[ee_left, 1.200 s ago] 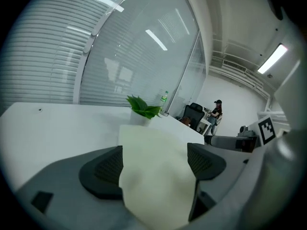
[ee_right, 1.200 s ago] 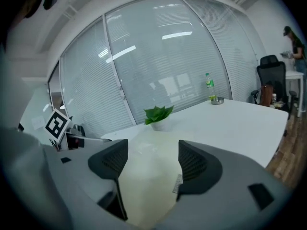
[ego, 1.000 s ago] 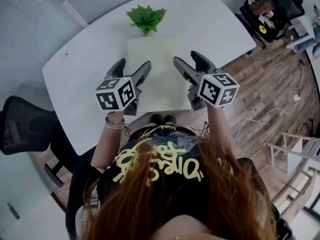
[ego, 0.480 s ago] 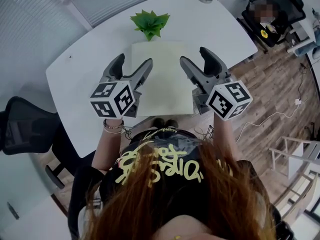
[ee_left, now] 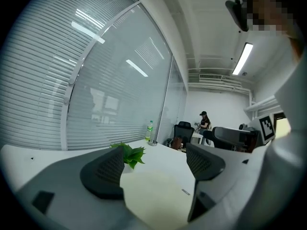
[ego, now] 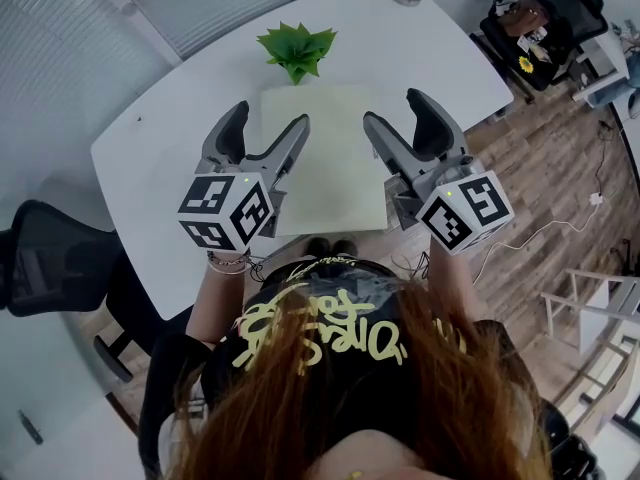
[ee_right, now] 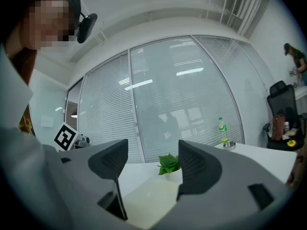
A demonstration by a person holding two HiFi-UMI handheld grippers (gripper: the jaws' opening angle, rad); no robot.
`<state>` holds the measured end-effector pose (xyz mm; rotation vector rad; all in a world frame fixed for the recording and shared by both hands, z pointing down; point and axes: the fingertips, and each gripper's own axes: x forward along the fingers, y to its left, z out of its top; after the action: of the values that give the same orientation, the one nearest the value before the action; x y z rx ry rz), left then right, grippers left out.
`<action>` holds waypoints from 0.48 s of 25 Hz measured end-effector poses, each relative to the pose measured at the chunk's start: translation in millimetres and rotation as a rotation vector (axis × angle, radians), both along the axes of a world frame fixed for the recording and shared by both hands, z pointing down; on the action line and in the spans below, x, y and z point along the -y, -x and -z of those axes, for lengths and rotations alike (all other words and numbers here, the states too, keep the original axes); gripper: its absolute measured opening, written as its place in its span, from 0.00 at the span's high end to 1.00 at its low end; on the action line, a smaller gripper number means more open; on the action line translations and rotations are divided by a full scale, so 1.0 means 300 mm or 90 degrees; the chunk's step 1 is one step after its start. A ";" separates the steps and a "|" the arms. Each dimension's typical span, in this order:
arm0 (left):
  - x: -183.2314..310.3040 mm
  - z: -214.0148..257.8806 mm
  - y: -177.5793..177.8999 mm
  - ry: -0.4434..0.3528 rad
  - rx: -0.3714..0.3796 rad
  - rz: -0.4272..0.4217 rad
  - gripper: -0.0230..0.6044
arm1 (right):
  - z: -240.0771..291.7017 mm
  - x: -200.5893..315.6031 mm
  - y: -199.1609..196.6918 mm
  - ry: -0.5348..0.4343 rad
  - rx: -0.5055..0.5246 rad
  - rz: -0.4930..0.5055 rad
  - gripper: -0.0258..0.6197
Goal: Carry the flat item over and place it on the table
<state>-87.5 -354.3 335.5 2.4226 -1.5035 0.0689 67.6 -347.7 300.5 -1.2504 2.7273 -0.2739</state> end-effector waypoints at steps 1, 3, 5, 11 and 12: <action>0.002 0.005 -0.003 -0.004 0.000 -0.001 0.32 | 0.002 -0.002 0.001 0.000 0.004 0.002 0.44; 0.000 0.015 -0.006 -0.011 0.002 -0.002 0.34 | 0.008 -0.008 0.002 -0.003 0.009 0.005 0.47; -0.006 0.021 -0.009 -0.015 0.000 -0.005 0.36 | 0.013 -0.014 0.003 -0.009 0.009 0.005 0.54; -0.019 0.044 -0.009 -0.029 -0.007 -0.002 0.52 | 0.012 -0.025 0.007 -0.024 -0.007 0.006 0.69; -0.019 0.048 -0.009 -0.031 -0.006 -0.001 0.54 | 0.014 -0.025 0.005 -0.023 -0.004 0.004 0.70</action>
<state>-84.9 -348.5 321.2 2.4588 -1.5169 0.0211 66.1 -340.2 296.2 -1.2364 2.7284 -0.2213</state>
